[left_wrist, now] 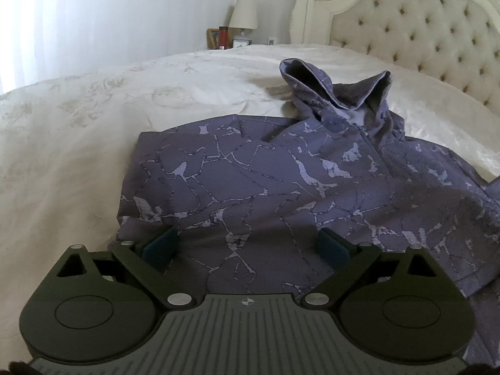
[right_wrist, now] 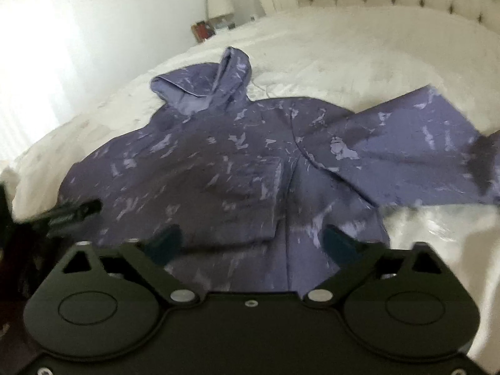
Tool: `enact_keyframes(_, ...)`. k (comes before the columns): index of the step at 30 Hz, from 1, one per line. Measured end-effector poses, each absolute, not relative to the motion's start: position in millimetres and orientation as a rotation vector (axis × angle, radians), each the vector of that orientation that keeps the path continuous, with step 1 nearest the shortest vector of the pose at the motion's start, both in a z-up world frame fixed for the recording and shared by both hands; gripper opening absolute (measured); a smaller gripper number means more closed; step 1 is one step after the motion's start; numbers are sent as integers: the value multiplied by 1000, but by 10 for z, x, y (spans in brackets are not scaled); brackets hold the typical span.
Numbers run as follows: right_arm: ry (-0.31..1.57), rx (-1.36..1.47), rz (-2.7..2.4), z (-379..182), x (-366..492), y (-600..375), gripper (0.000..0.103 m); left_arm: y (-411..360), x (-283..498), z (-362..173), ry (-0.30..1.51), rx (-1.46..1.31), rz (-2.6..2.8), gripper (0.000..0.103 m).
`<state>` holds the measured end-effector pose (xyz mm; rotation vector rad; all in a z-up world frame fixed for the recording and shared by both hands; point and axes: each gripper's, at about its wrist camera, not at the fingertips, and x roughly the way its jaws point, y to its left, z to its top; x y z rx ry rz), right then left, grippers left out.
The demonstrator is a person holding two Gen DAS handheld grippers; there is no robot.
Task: Fold large clothes
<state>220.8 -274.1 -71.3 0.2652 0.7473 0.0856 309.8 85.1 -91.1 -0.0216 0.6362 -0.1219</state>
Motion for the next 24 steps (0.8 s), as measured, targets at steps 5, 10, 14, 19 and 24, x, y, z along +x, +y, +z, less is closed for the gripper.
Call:
enact_keyframes(5,815,346,77,-934,2551,-2790,77,842,3094,-909,638,-13,-121,98)
enact_keyframes(10,810,270,93,-962,2706,-2661,47,817,3107,-895,646,2,-125,101)
enact_keyframes(14,798,157,86,-834,2761,-2562,30,730,3138,-780,692,56,-105,101)
enact_keyframes(19,757,133,61,-754,2849,-2646,31,664,3054,-619,688,-61,-120,101)
enact_keyframes(24,830,156,67,-1006,2884,-2663,49,390,3029,-902,701,115,-110,103)
